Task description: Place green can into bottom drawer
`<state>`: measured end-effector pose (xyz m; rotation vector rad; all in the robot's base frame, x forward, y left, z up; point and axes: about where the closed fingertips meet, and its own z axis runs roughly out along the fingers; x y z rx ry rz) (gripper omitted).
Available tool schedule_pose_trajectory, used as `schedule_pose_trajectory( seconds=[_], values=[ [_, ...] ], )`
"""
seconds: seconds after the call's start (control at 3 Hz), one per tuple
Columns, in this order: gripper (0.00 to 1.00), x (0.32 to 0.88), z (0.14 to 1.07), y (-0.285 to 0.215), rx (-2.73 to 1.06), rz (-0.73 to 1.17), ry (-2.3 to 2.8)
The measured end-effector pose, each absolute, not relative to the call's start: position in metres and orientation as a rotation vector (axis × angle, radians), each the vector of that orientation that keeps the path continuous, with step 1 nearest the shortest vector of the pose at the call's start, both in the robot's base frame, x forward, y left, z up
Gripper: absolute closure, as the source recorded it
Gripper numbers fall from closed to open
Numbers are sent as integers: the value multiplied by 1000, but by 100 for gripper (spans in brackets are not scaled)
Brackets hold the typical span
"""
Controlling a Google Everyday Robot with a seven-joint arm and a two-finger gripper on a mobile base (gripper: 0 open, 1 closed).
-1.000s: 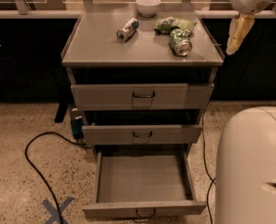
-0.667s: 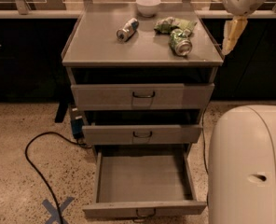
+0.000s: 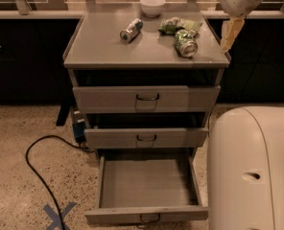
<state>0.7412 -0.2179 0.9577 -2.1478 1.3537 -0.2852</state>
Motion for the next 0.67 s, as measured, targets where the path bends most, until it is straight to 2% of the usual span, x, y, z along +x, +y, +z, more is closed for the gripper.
schedule_pose_trajectory(
  seconds=[0.67],
  values=[
    [0, 755, 930, -249, -2200, -368, 1397]
  ],
)
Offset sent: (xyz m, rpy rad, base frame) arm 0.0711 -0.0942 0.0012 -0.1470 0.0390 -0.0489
